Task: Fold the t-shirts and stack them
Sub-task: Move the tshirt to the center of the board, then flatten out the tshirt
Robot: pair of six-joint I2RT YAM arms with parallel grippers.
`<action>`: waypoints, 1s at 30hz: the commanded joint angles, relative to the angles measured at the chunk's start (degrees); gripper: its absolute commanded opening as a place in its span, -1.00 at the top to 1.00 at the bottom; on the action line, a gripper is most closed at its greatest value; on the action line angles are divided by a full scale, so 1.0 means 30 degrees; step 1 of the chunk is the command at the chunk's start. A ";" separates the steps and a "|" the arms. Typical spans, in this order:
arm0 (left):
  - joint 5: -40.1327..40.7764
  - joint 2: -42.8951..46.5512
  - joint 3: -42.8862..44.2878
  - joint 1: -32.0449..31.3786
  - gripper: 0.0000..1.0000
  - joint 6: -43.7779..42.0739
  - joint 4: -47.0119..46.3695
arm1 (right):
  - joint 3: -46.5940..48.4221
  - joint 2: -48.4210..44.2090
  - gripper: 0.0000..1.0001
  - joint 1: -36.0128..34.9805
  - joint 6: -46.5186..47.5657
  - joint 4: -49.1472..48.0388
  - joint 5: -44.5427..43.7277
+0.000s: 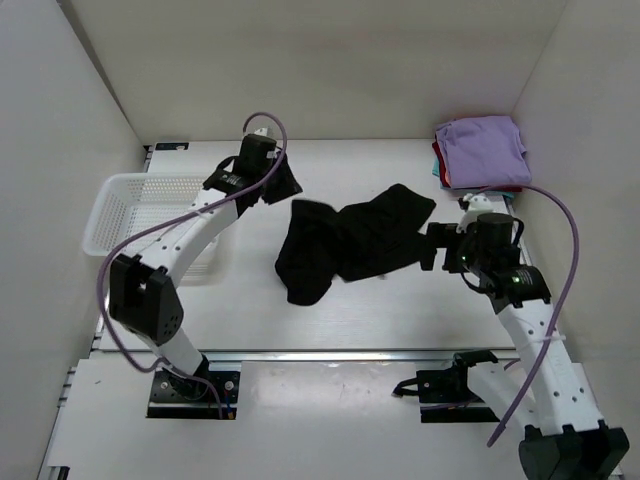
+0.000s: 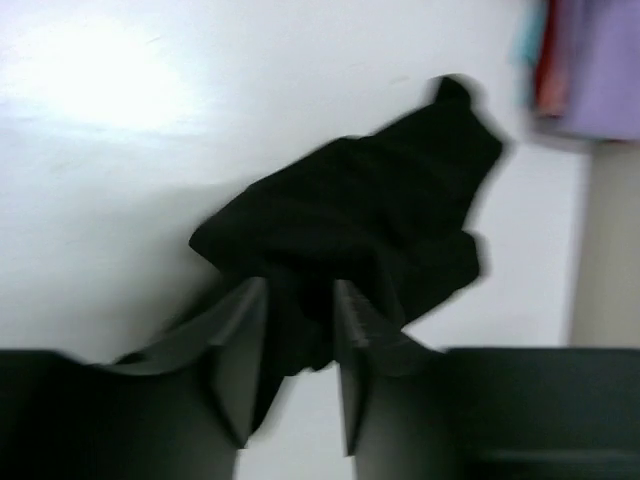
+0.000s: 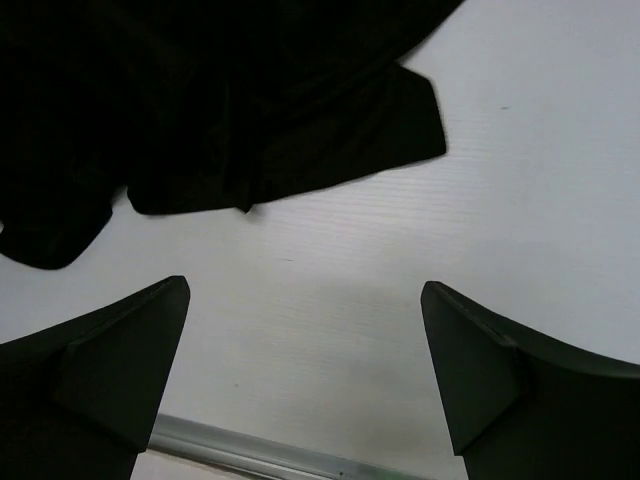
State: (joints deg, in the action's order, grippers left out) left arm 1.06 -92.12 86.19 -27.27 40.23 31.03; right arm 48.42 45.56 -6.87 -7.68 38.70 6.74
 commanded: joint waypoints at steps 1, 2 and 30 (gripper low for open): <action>0.0352 0.0880 -0.0166 0.1673 0.02 -0.0049 0.0731 | -0.0259 0.1332 -0.95 -0.0899 -0.0630 -0.1116 0.0974; 0.0263 0.0852 -0.0341 0.1938 -0.05 -0.0195 0.0790 | -0.0465 0.1743 -0.82 -0.1047 -0.0719 -0.1673 0.1294; -0.1848 -0.2778 -0.9192 0.0037 -0.42 -0.1016 -0.0411 | 0.3661 1.7006 -0.47 -0.6497 0.0391 -0.8828 0.1211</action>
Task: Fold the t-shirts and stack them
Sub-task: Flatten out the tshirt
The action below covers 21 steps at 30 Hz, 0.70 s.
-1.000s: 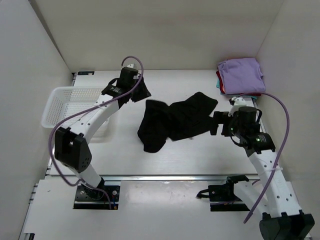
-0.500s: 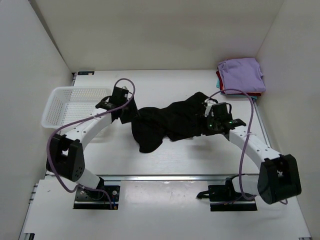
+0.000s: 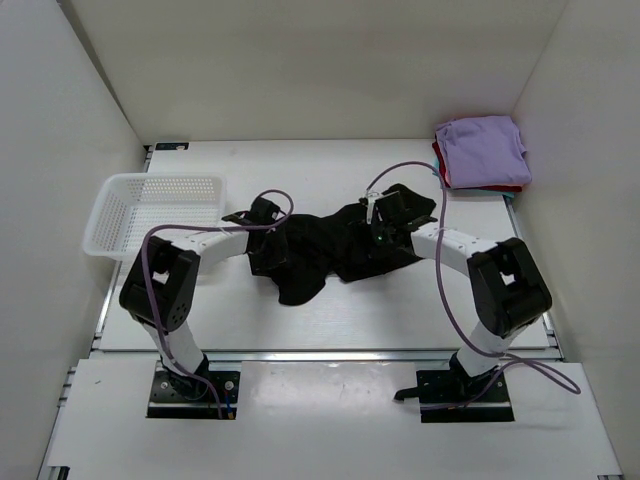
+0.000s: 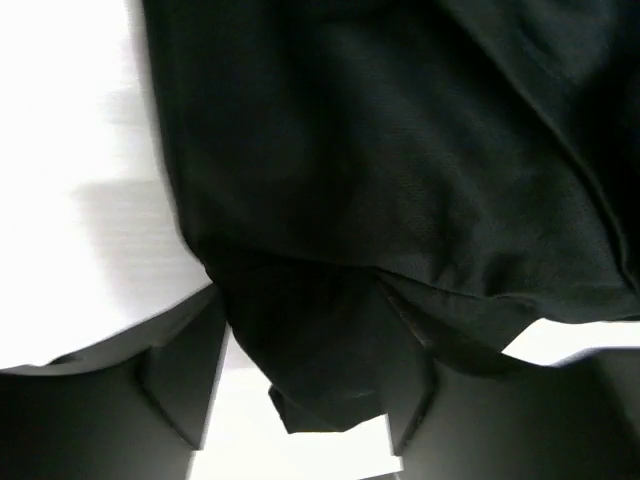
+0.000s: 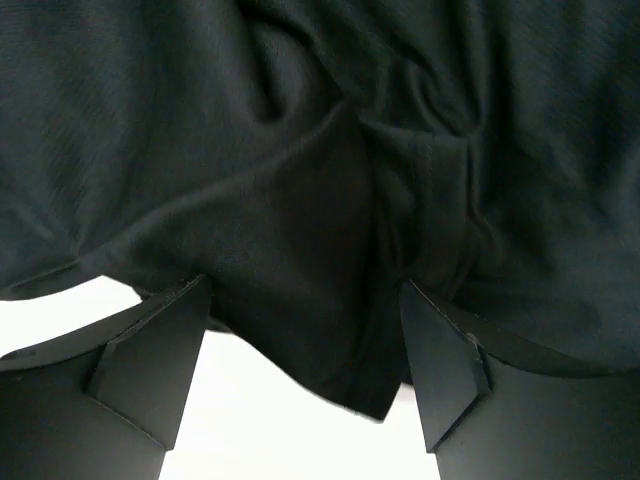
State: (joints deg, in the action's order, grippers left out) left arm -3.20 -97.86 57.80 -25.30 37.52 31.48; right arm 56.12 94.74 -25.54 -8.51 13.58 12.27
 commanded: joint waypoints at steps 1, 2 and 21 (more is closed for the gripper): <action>-0.0543 -0.1358 0.0419 -0.0794 -0.31 -0.0113 -0.0592 | 0.1273 0.0908 -0.43 -0.0537 0.0612 -0.0340 -0.0663; -0.0834 -0.1682 0.0334 -0.0824 -0.11 -0.0287 -0.0796 | 0.1304 0.1172 -0.40 -0.0452 0.0611 -0.0455 -0.0518; 0.3127 0.3673 1.1285 -0.1178 1.00 -0.1343 0.3216 | 0.3237 -0.9770 1.00 0.5021 -0.0472 0.0365 -0.5758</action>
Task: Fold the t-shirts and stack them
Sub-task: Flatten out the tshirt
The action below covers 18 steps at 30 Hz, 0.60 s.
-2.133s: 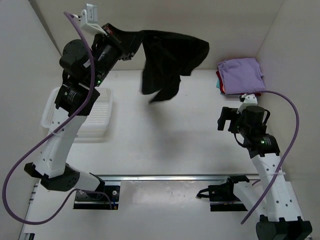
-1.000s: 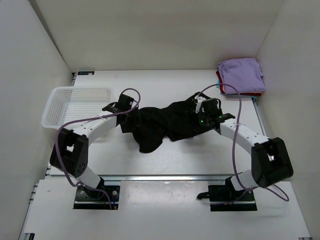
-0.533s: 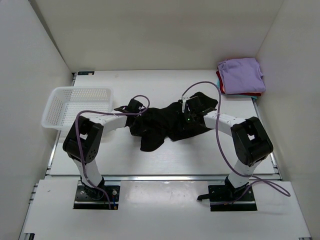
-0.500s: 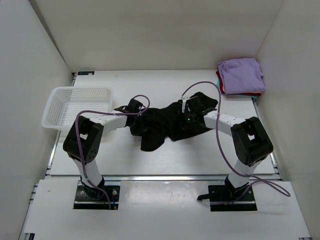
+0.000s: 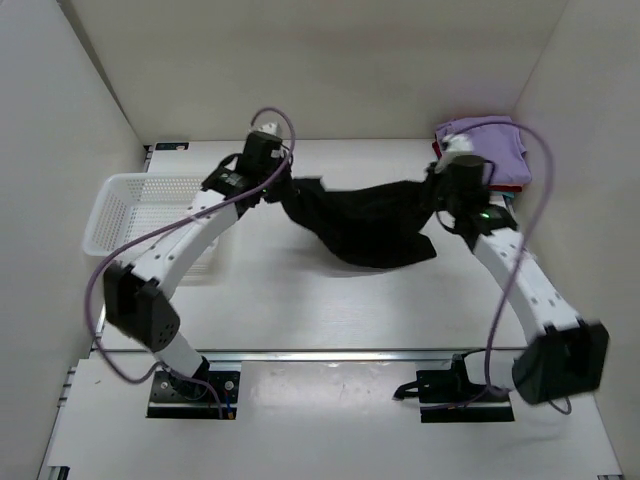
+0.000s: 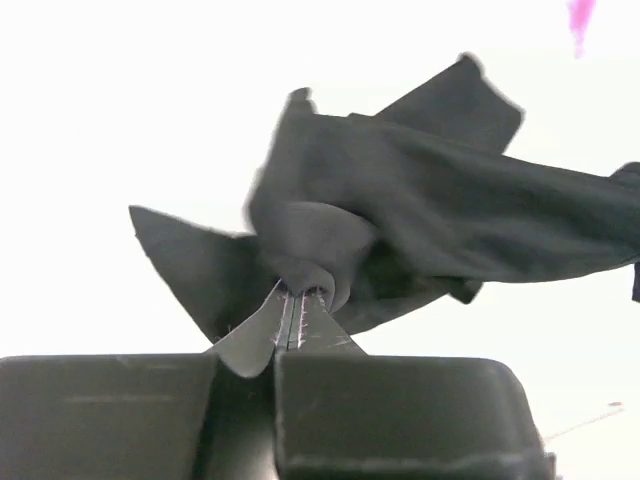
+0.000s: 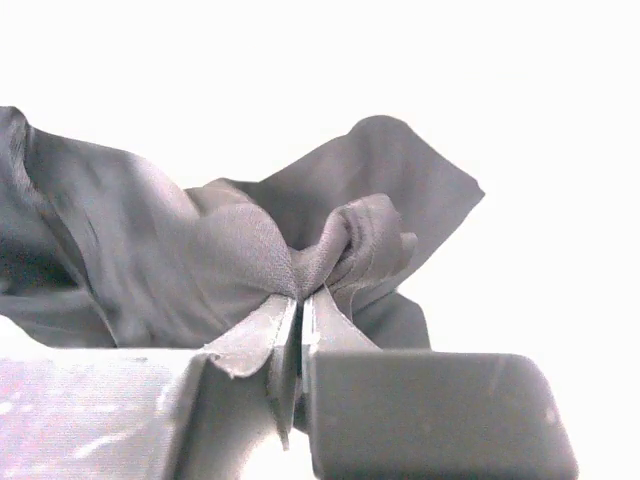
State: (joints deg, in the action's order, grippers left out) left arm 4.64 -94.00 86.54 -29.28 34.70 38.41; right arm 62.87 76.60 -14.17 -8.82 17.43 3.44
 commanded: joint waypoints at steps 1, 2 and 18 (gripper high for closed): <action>0.0068 0.2677 0.1912 0.0179 1.00 -0.0433 0.0819 | 0.1044 -0.5012 0.99 0.2166 -0.0255 -0.0860 -0.2759; -0.0459 0.2912 0.2175 -0.0053 1.00 -0.0781 0.0732 | 0.1393 -0.5431 1.00 0.3046 -0.0283 -0.0714 -0.2962; -0.5237 0.7922 0.1395 -0.0993 1.00 0.0708 -0.0378 | 0.8632 -0.7229 1.00 0.6220 0.1975 -0.1179 -0.4758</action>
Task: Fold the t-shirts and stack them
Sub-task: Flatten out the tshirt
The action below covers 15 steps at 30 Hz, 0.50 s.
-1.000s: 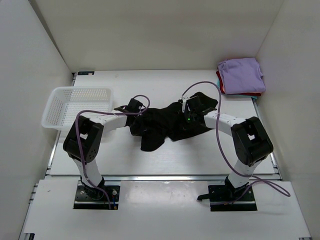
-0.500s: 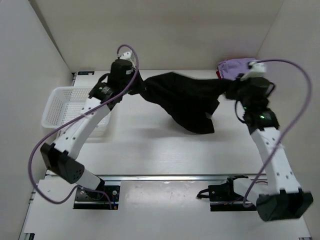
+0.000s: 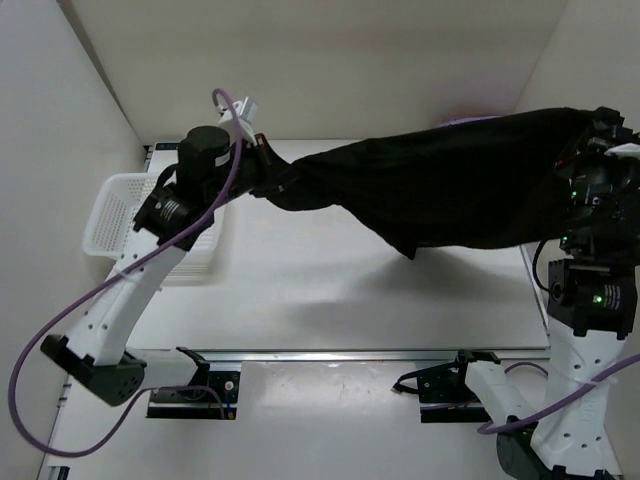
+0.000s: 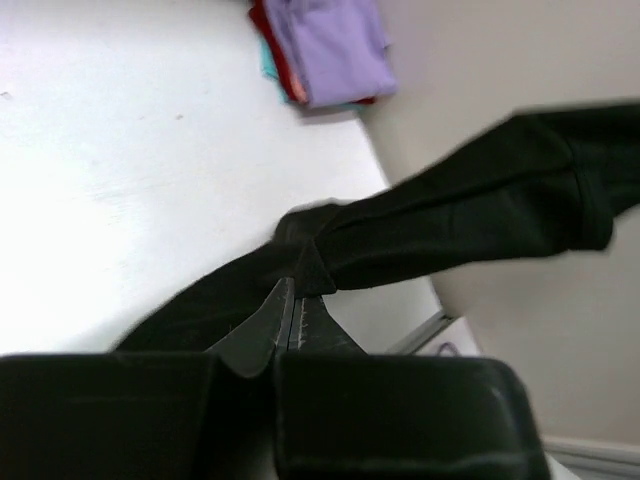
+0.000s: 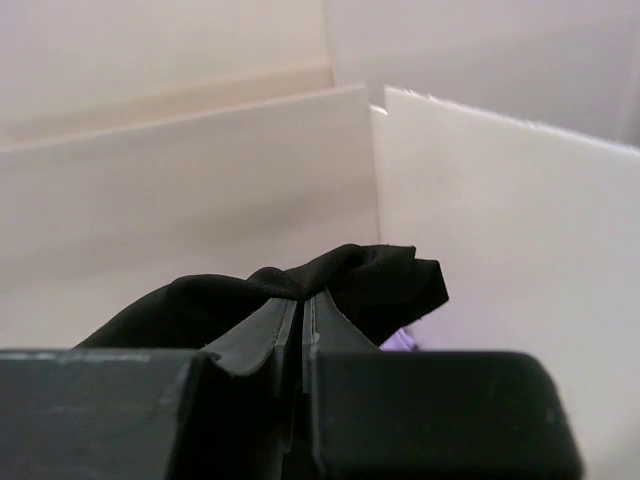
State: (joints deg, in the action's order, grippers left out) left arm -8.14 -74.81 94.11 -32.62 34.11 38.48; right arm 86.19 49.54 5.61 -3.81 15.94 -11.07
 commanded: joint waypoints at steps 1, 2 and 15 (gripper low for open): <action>-0.1093 0.1962 -0.2236 0.0209 1.00 0.1515 -0.0578 | 0.1033 0.2552 1.00 -0.0346 0.0247 -0.0918 0.0609; -0.1240 0.2517 -0.2943 0.0471 1.00 0.2043 -0.1131 | 0.1238 0.3023 1.00 -0.0664 -0.0044 -0.1094 0.0846; -0.0216 0.1002 -1.1683 0.4017 1.00 0.3633 -0.3891 | 1.9923 2.5710 0.35 -0.4420 -0.1159 0.5391 0.4890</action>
State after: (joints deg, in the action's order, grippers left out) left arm -10.26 -70.35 58.17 -23.00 45.91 28.34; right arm 127.61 116.27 -6.96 -6.48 20.97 1.45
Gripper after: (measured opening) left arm 0.020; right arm 0.095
